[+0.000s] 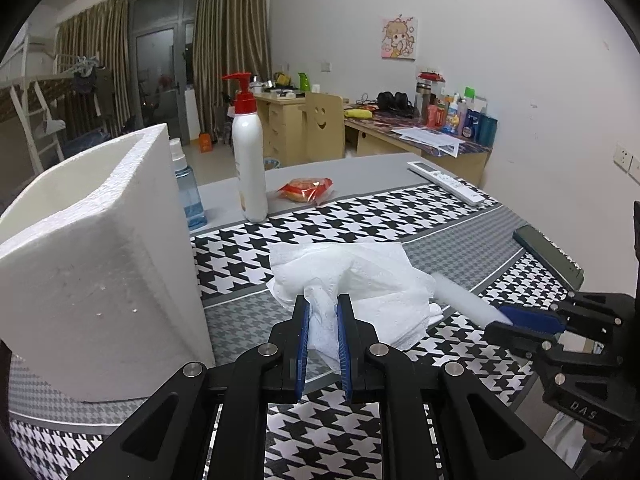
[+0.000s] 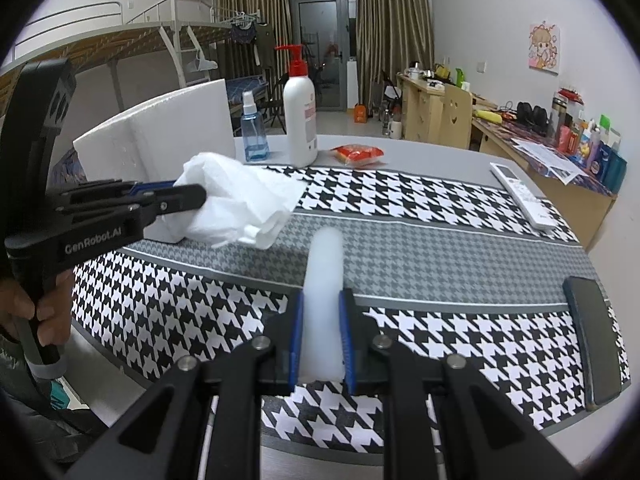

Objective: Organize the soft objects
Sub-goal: 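Lift the tissue with the left tool while the right tool lifts the stick toward the foam box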

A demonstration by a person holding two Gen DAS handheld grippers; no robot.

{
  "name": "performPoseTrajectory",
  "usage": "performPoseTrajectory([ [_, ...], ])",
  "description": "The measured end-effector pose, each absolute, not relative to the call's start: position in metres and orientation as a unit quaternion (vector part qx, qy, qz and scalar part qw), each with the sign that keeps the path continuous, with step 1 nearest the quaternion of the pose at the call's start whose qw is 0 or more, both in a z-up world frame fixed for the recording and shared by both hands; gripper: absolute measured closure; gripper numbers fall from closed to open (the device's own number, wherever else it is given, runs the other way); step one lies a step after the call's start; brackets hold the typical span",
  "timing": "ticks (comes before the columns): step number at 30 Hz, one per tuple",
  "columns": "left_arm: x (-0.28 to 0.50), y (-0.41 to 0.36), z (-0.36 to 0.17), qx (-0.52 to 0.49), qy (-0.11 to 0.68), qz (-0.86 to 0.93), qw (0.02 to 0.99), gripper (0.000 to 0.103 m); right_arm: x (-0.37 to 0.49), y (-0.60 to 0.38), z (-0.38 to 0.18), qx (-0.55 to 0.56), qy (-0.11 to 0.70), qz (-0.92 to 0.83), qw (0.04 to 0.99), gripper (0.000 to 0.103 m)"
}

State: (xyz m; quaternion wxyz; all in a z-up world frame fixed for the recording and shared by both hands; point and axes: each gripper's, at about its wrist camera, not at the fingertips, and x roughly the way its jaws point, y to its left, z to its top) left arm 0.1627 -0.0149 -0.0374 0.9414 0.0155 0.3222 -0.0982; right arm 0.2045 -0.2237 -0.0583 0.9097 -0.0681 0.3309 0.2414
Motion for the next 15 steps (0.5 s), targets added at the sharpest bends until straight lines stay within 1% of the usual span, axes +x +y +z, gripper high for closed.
performPoseTrajectory([
  [15,0.156,-0.011,-0.030,0.020,0.307,-0.082,0.948,0.089,0.207,-0.223,-0.046,-0.058,0.313,0.240,0.917,0.082],
])
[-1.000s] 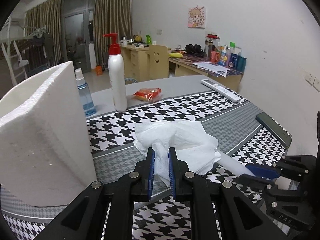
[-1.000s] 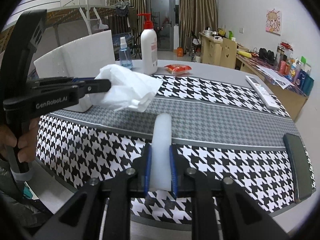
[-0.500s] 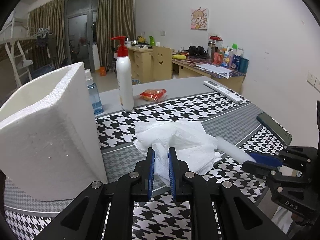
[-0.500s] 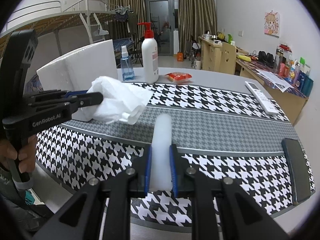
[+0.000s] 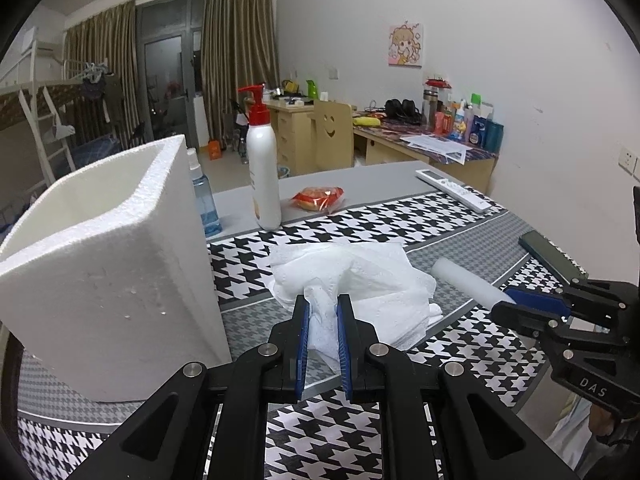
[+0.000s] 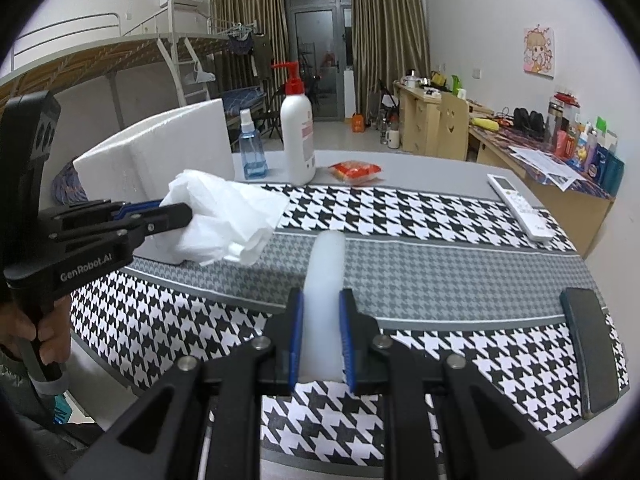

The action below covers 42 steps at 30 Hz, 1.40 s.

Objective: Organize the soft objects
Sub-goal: 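Lift the tissue with the left tool while the right tool lifts the stick toward the foam box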

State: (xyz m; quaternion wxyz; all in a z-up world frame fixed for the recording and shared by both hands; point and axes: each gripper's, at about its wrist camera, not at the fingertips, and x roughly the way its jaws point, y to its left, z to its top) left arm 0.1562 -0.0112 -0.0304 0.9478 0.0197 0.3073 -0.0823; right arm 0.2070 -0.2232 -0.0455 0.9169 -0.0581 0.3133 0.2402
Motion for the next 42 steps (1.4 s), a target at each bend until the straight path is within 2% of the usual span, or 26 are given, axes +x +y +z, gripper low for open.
performPoseTrajectory([
  [42,0.148,0.000,0.019,0.037,0.241,-0.064,0.968,0.089,0.219,-0.213,-0.006,-0.053,0.259,0.259,0.929,0.082],
])
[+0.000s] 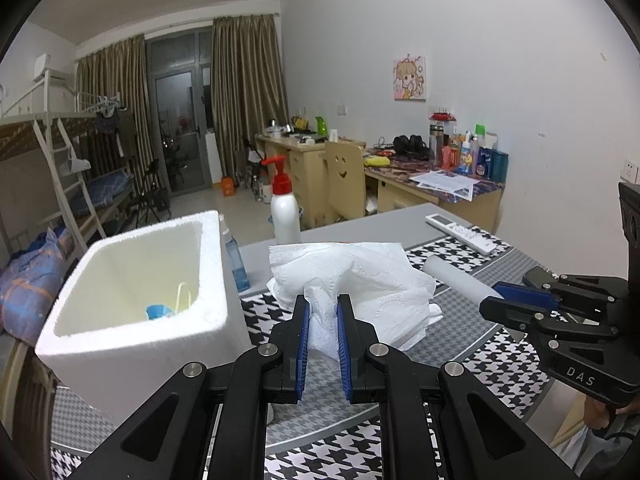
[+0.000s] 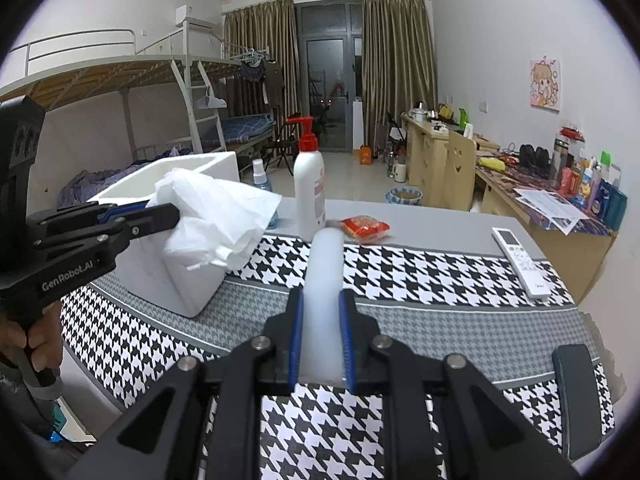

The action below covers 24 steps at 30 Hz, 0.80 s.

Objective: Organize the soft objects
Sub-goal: 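Lift the tissue with the left tool while the right tool lifts the stick toward the foam box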

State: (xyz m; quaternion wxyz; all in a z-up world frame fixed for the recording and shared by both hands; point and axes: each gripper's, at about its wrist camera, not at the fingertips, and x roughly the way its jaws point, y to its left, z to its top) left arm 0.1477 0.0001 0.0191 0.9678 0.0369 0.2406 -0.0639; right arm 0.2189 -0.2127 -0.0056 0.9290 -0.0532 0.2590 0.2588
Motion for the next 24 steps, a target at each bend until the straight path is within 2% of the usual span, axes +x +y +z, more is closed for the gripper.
performPoseTrajectory([
  [24,0.149,0.017,0.047,0.021,0.205,-0.052,0.977,0.089,0.225,-0.198,0.019,-0.051,0.228,0.279,0.932,0.082],
])
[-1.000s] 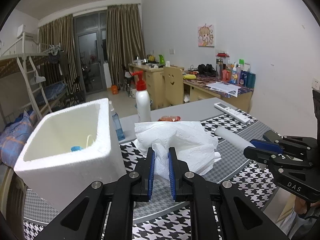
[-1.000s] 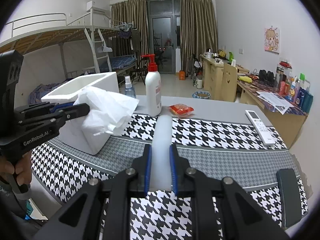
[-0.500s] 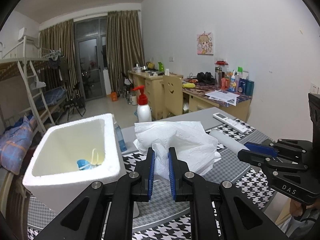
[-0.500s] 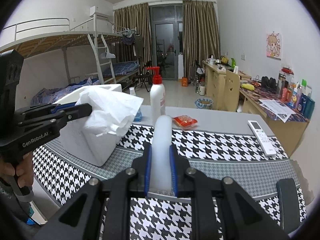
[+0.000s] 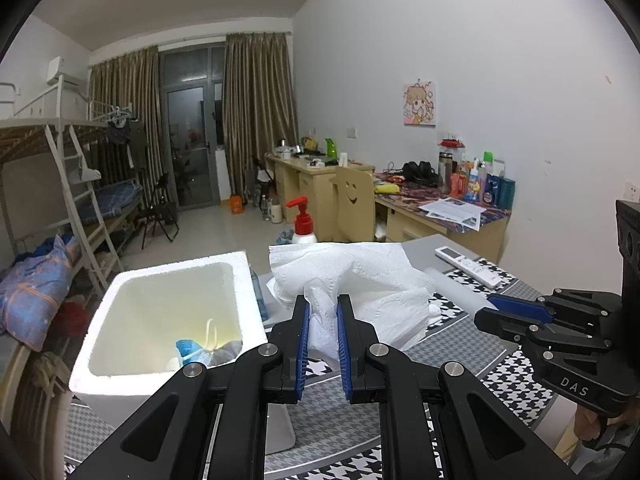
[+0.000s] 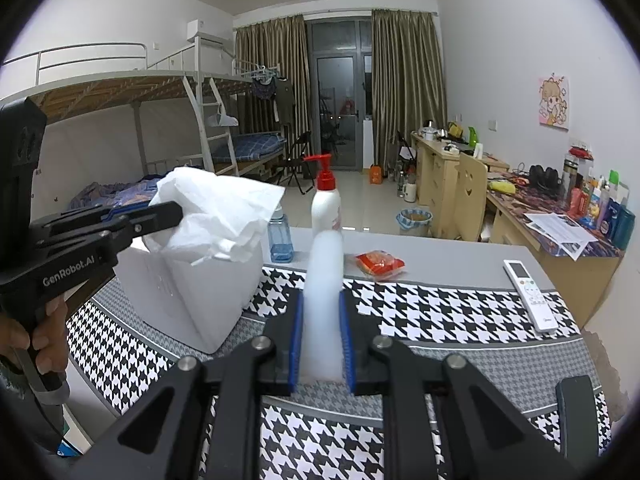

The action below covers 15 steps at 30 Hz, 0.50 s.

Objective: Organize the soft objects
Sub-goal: 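Lift the tissue with the left tool while the right tool lifts the stick toward the foam box, then carry the tissue and stick over the open white foam box with both tools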

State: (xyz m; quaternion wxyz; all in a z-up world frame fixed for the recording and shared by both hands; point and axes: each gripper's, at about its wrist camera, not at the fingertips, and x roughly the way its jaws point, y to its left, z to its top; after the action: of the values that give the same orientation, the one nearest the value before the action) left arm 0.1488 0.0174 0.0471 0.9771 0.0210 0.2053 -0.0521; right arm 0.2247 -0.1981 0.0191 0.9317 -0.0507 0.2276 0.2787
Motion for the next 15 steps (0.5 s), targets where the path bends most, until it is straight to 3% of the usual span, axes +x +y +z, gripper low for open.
performPoseTrajectory([
  [15,0.153,0.030,0.054,0.014,0.193,-0.025,0.981,0.089,0.228,-0.185,0.029,-0.049,0.218,0.289,0.931,0.082],
])
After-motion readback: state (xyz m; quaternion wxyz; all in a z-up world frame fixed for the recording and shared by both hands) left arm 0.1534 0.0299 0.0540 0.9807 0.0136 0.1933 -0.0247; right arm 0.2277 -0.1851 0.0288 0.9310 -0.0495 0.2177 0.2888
